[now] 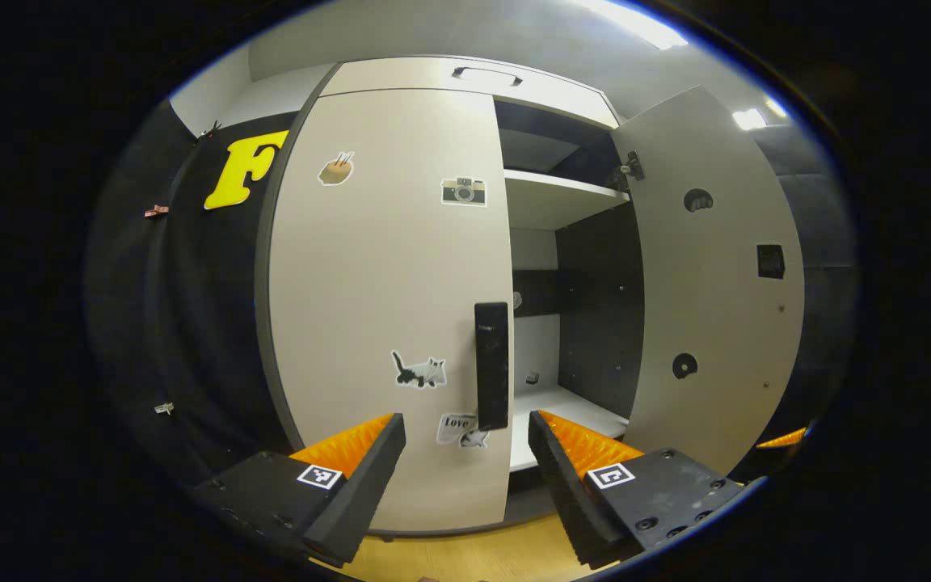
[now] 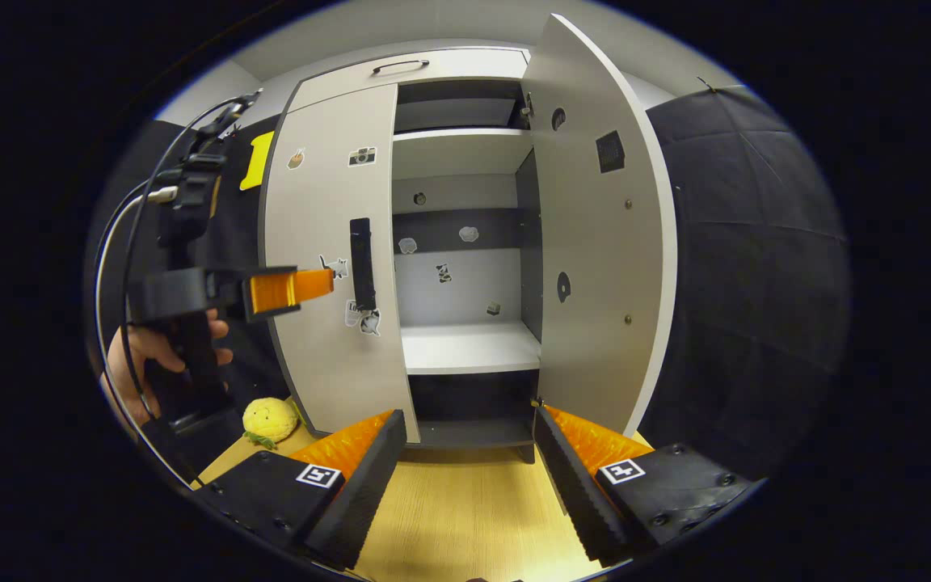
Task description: Open the right door of the double-door shoe cabinet with the right hand, and open the left door with the left hand.
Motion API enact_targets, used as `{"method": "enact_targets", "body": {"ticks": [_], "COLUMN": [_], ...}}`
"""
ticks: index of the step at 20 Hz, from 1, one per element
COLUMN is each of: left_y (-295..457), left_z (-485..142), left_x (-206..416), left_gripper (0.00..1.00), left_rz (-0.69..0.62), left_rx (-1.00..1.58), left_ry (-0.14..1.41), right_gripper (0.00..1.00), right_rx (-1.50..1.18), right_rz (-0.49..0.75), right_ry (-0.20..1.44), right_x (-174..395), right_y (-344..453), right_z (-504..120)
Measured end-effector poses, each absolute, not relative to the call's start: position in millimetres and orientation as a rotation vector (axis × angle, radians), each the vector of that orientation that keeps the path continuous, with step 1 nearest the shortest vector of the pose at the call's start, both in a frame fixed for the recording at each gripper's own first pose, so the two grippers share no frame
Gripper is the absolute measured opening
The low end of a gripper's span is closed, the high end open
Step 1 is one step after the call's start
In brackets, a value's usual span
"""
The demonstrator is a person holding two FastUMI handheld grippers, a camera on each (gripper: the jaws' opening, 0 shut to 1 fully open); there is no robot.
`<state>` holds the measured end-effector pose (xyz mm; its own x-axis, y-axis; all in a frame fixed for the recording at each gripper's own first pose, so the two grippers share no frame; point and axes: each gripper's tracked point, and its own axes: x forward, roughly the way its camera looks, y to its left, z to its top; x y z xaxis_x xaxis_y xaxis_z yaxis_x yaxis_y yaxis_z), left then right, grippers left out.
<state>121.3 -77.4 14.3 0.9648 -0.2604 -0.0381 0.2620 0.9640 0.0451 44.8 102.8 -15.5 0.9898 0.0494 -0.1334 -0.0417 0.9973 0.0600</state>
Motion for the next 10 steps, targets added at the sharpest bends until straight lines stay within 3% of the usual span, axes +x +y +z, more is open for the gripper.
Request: {"method": "enact_targets", "body": {"ticks": [7, 10], "left_y": [-106, -105], "left_z": [30, 26], "left_x": [184, 201], "left_gripper": [0.88, 0.73], "left_rz": [-0.201, -0.158], "left_rx": [0.051, 0.068], "left_ry": [0.052, 0.066], "right_gripper": [1.00, 1.00], "right_rx": [0.055, 0.046], "right_rz": [0.137, 0.165], "right_ry": [0.156, 0.148], "right_x": [50, 52], "right_y": [104, 103], "right_z": [-28, -28]}}
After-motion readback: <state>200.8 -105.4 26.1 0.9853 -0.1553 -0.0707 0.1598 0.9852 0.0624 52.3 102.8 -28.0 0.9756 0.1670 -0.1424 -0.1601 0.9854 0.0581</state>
